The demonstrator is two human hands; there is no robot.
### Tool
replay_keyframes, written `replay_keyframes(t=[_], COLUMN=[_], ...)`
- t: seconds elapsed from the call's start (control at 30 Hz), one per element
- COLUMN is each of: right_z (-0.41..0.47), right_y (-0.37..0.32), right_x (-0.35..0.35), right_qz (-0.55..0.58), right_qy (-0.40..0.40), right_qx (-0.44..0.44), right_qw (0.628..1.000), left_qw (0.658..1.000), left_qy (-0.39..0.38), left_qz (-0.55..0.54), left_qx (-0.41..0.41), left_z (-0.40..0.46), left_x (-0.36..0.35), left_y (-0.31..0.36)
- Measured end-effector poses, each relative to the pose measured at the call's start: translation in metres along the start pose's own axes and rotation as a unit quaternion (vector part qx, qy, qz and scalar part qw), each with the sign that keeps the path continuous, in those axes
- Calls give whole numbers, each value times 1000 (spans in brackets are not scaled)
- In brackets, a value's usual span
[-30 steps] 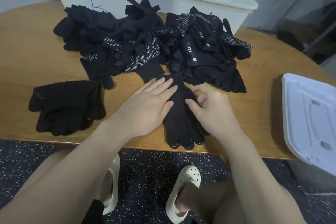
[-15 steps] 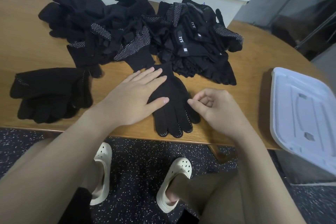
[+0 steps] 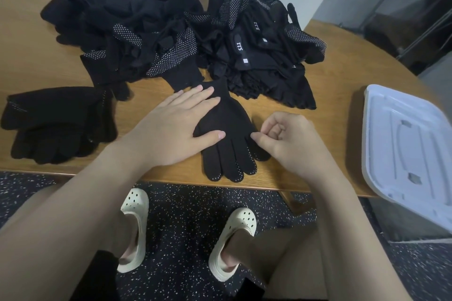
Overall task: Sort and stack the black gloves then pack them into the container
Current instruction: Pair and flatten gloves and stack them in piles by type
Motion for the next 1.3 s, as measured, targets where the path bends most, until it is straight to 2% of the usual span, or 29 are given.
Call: replay_keyframes(t=[0.13,0.33,0.43,0.6,0.9,1.1,1.3], right_z=[-8,-21,-20,-17,-16,-15,-17], right_y=[-5,-14,-15,-12,-11,-8,-9], right_x=[7,-4,-5,-6,-6,-5,-3], right_qz=[38,35,23,5,34,28,46], right_qy=[19,-79,-84,-72,-111,-103,-97], right_qx=[22,39,39,32,17,-5,19], right_qw=[999,996,995,997,993,994,994], left_qw=[1000,998,993,992,996,998,997], left_qy=[5,-24,-57,-82,-54,-42,-45], left_qz=[-5,57,100,93,70,50,57], left_qx=[5,-9,8,23,22,19,29], left_z=[0,2,7,7,6,5,5], left_x=[0,1,-3,-7,-11,-10,-12], left_y=[1,18,26,26,26,23,25])
Point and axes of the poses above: each hand's wrist, its own z-axis towards the middle knuckle, its own x-axis out of the back of the hand, y = z × x, the point moved 5 cm from there along z, towards the middle knuckle, and after that the axes turned 10 degrees about -z, right-handed, at the moved point
